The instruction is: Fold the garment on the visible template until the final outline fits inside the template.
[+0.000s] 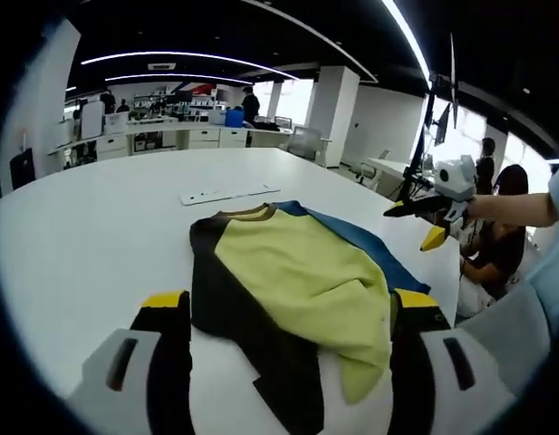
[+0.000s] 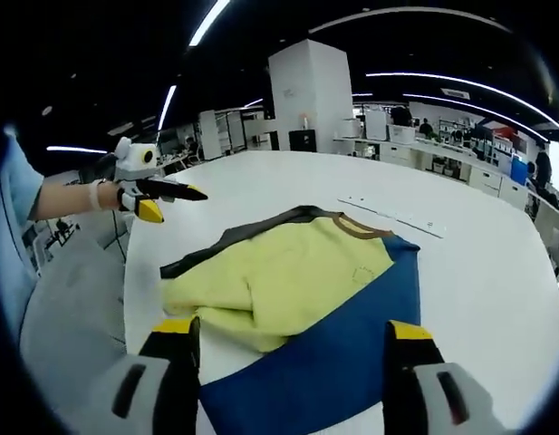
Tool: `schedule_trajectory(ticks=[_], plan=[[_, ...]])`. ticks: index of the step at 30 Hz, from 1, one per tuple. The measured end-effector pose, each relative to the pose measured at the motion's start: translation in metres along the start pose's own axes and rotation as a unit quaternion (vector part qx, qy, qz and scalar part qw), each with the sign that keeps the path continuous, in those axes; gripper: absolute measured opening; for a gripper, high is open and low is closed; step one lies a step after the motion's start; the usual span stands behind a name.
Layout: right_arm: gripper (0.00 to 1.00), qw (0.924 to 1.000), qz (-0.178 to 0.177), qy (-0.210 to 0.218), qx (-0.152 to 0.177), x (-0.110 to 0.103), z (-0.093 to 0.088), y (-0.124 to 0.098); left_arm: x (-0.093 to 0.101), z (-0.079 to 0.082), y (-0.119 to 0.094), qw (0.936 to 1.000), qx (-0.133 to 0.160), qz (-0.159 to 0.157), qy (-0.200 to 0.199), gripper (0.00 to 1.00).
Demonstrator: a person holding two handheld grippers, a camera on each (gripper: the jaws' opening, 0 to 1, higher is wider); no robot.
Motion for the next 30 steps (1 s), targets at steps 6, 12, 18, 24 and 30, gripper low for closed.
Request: schedule_trajectory(ticks=[6, 12, 18, 24, 30], plan=[[0.59, 0.9993, 0.022, -0.023, -0.021, -0.031, -0.021, -0.002, 0.002, -0.011, -0.004, 0.9997, 0.006, 0.007, -0.021, 0.87], [0.46, 0.998, 0.033, -0.037, -0.039, -0.055, -0.043, 0.001, 0.002, -0.02, -0.009, 0.9995, 0.001, 0.011, -0.031, 0.87], [0.32, 0.997, 0.039, -0.041, -0.052, -0.073, -0.056, 0.006, 0.004, -0.025, -0.014, 0.999, 0.006, 0.015, -0.041, 0.87], [0.2, 0.9938, 0.043, -0.071, -0.074, -0.09, -0.068, 0.014, 0.005, -0.033, -0.018, 0.9986, 0.004, 0.017, -0.05, 0.86], [0.12, 0.9882, 0.039, -0.099, -0.111, -0.093, -0.08, 0.022, 0.005, -0.038, -0.023, 0.9982, 0.001, 0.019, -0.056, 0.86]])
Point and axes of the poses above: the point that each gripper's makers call its tool centre point, and the gripper's own axes: y roughly forward along the fingers, x roughly to its right, z roughly out of its top, the point moved 10 cm from there along -y, roughly backward along the fingers, and after that the axes turned 1 degree about -y, right-handed, at the moved point
